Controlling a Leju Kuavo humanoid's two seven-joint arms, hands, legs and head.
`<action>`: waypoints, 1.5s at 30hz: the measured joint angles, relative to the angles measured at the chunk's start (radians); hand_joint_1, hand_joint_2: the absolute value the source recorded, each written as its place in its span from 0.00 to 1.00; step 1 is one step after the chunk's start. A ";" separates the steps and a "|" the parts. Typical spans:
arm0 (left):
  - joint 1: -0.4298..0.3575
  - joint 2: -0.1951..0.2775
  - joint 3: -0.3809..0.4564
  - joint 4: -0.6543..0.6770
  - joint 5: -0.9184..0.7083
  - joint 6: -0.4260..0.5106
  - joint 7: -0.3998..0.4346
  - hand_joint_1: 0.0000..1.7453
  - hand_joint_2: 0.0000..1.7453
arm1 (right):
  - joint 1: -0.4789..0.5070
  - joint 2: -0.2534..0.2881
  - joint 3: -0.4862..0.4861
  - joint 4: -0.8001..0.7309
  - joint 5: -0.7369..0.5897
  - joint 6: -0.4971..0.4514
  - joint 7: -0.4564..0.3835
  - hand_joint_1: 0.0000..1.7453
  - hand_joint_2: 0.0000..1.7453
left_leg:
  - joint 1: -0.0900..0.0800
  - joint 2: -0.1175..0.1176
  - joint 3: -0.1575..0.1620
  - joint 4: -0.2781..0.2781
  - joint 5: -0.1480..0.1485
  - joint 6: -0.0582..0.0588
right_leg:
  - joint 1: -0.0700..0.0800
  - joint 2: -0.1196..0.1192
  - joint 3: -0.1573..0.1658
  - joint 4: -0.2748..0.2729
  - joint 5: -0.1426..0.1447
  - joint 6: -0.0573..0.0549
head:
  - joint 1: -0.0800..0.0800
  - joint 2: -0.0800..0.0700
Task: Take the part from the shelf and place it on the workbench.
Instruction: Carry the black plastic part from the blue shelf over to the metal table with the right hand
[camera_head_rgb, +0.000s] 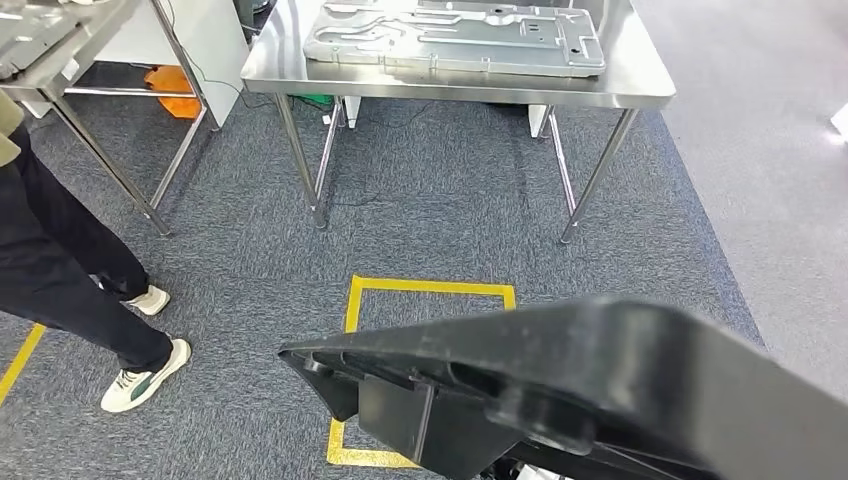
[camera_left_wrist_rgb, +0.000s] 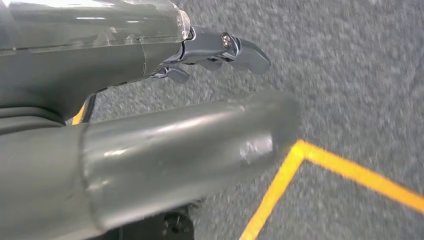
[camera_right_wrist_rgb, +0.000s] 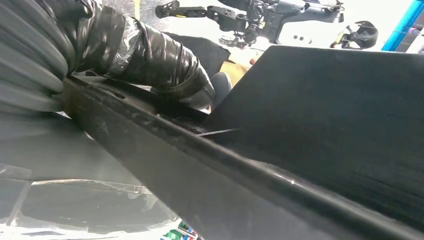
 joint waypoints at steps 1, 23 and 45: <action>0.000 0.000 0.000 0.000 0.000 -0.001 0.000 0.00 0.00 | 0.000 0.000 0.000 0.000 0.000 -0.001 0.000 1.00 1.00 | 0.003 0.001 0.005 -0.004 -0.001 0.006 | -0.001 -0.003 -0.014 0.032 -0.017 0.005 | 0.000 0.000; 0.003 0.001 0.004 -0.001 -0.009 -0.014 -0.010 0.00 0.00 | 0.012 -0.001 0.000 0.003 0.001 -0.012 -0.006 1.00 1.00 | -0.001 0.007 -0.118 0.189 -0.019 -0.029 | -0.002 -0.004 0.081 -0.032 -0.037 -0.038 | 0.000 0.000; -0.005 0.001 0.008 -0.002 -0.009 -0.014 -0.015 0.00 0.00 | 0.010 -0.001 0.000 0.004 0.003 -0.013 -0.007 1.00 1.00 | 0.008 -0.007 0.243 -0.045 -0.115 -0.038 | -0.014 -0.018 -0.081 0.004 0.092 -0.009 | 0.000 0.000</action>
